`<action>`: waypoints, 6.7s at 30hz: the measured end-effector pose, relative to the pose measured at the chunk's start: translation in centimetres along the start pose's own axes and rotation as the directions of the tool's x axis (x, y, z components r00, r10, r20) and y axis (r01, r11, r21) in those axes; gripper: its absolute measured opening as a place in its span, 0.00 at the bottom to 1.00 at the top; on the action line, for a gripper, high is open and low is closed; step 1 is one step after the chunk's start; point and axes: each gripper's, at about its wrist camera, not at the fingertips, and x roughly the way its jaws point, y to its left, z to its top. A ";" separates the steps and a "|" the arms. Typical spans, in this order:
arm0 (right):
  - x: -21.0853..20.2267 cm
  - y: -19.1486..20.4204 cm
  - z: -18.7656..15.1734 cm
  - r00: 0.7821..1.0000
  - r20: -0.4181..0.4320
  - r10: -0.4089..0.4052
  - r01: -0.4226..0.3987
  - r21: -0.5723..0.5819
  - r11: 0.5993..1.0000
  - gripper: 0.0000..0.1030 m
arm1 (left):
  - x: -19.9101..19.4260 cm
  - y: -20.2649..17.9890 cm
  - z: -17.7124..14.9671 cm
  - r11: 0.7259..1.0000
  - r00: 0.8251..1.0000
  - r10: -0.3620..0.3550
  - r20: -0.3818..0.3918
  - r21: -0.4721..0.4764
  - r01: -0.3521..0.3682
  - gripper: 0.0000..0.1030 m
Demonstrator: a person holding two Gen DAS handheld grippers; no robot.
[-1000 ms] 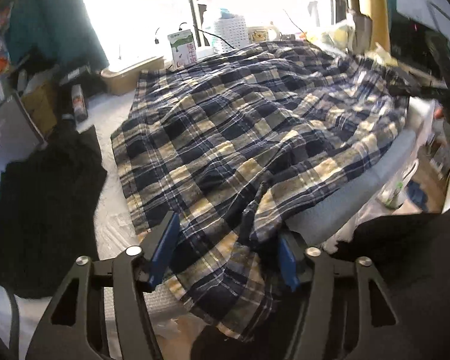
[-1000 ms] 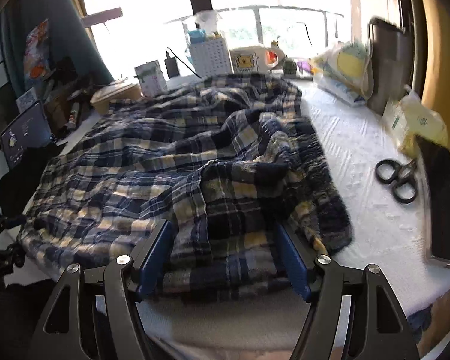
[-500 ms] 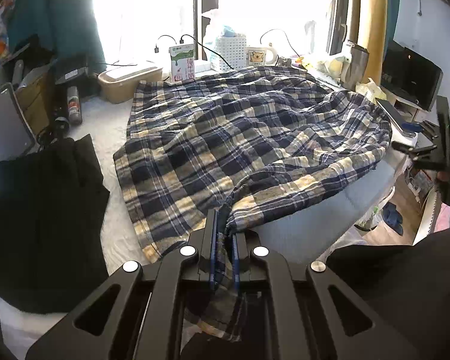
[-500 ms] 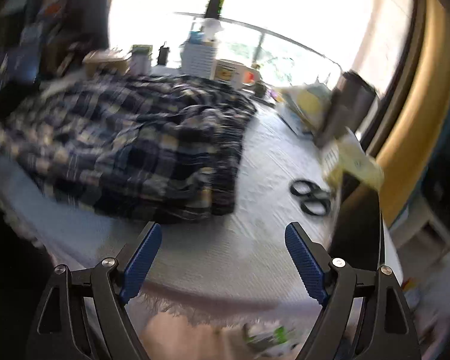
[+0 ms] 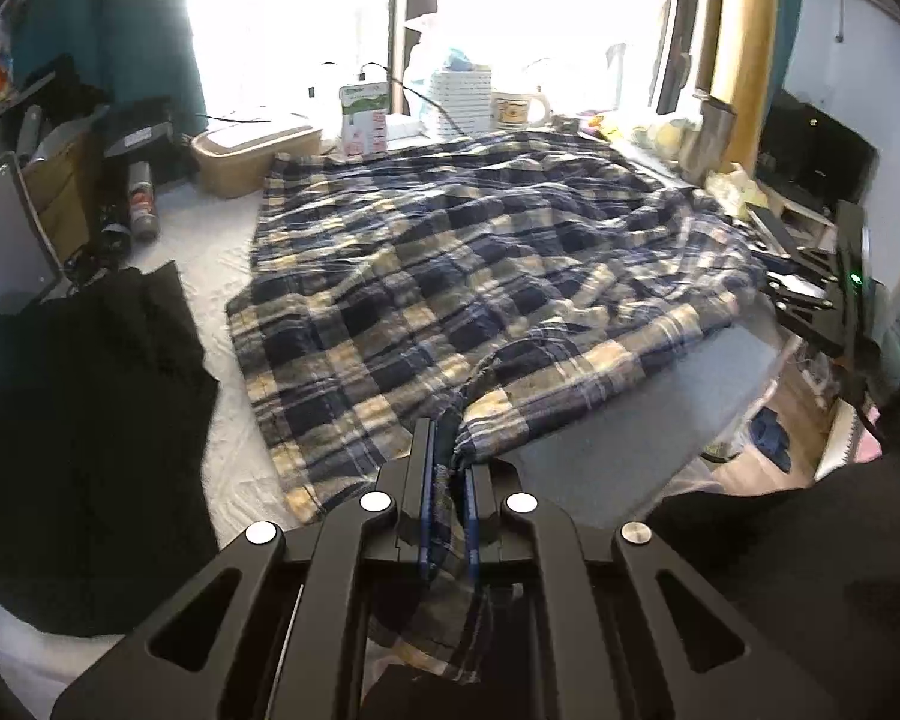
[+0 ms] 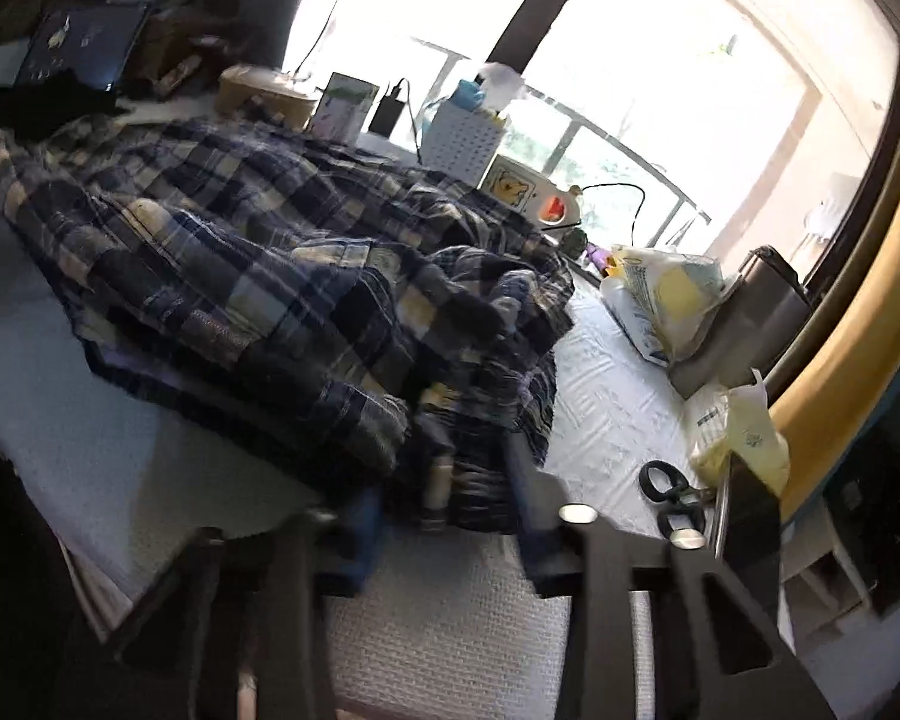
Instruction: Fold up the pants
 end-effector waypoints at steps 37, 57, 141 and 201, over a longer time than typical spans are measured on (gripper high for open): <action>-1.4 -10.8 12.0 0.979 0.202 -0.036 -0.038 0.351 0.936 0.17 | -1.3 3.0 13.0 0.999 0.972 -0.037 0.232 0.022 0.033 0.04; 12.9 -14.1 17.0 0.998 0.052 0.024 -0.045 0.465 0.884 0.17 | 12.0 10.0 22.6 0.996 0.990 -0.048 0.129 0.076 0.039 0.04; 11.7 -10.4 14.5 0.982 0.036 0.188 -0.180 0.508 0.842 0.70 | 15.2 10.2 20.6 0.998 0.995 0.068 -0.070 0.018 -0.067 0.25; 13.9 -11.2 8.4 0.959 -0.141 0.246 -0.074 0.713 0.697 0.60 | 15.7 -2.2 13.5 0.992 0.981 -0.120 -0.153 -0.050 0.114 0.25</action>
